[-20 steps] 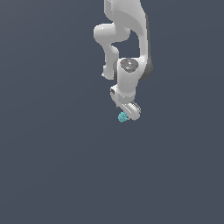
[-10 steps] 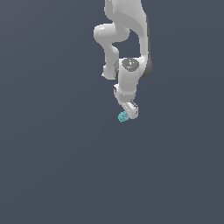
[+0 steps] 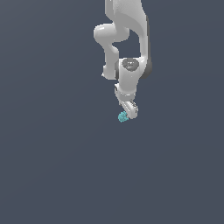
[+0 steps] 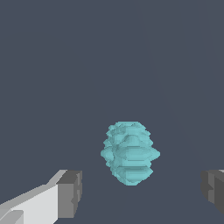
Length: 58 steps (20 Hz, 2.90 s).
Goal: Pick up the object and move it to a goal position.
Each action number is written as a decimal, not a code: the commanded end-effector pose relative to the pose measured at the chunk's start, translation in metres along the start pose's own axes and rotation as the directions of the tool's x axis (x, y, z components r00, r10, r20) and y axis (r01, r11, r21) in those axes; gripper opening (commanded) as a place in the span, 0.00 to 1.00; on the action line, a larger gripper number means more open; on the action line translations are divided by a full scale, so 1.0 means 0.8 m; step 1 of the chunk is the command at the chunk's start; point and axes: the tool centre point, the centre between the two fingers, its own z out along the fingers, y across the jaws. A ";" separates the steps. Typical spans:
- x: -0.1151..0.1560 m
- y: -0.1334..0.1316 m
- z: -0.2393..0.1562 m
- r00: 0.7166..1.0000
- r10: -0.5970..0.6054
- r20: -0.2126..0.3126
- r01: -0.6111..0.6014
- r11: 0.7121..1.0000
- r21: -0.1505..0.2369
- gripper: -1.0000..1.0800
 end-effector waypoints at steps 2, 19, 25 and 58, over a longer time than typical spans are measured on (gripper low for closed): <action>0.000 0.000 0.003 1.000 0.000 0.000 0.000 1.000 0.000 0.96; 0.000 0.001 0.063 1.000 0.005 0.000 -0.005 1.000 0.000 0.00; 0.000 0.001 0.063 1.000 0.005 0.000 -0.005 1.000 0.000 0.00; -0.094 -0.038 -0.174 1.000 0.006 -0.004 -0.006 1.000 0.001 0.00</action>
